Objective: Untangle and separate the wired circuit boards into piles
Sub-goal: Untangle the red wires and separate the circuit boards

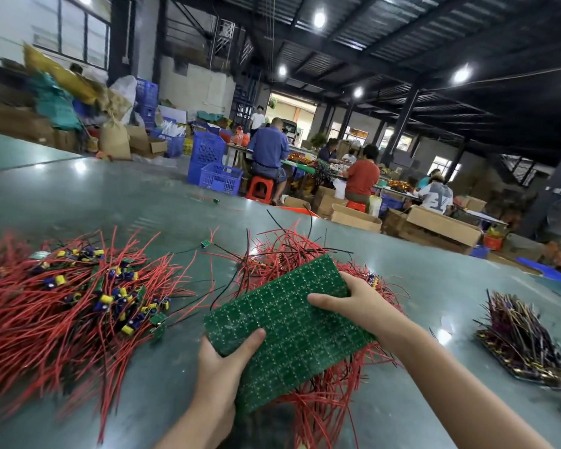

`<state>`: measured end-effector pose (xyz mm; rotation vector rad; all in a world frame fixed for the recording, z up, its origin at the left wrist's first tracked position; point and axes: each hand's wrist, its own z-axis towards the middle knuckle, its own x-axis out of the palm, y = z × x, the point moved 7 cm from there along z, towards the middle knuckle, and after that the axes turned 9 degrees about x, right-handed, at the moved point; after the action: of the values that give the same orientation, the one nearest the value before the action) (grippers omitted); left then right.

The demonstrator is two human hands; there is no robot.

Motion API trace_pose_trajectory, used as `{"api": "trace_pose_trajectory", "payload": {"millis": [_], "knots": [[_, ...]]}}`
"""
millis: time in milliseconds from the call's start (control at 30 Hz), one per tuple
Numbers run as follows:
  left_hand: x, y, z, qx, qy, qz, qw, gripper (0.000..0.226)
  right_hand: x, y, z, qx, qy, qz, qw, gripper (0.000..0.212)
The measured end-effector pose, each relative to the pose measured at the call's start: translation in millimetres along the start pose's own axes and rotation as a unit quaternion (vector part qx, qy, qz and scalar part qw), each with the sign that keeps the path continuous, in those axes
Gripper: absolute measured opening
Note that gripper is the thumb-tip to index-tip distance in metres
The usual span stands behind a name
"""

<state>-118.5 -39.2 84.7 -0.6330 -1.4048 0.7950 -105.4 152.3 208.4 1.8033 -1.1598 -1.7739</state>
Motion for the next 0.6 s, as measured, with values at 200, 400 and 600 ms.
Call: {"api": "trace_pose_trajectory", "payload": {"millis": [200, 400, 600], "knots": [[0, -7, 1, 0.046, 0.011, 0.062, 0.997, 0.049, 1, -7, 1, 0.012, -0.035, 0.005, 0.999, 0.065], [-4, -11, 1, 0.065, -0.012, 0.067, 0.996, 0.046, 3, 4, -2, -0.007, -0.126, -0.080, 0.989, 0.091], [-4, -13, -2, 0.075, -0.029, 0.077, 0.994, 0.045, 2, 13, -13, -0.025, -0.210, -0.175, 0.962, 0.056]]}}
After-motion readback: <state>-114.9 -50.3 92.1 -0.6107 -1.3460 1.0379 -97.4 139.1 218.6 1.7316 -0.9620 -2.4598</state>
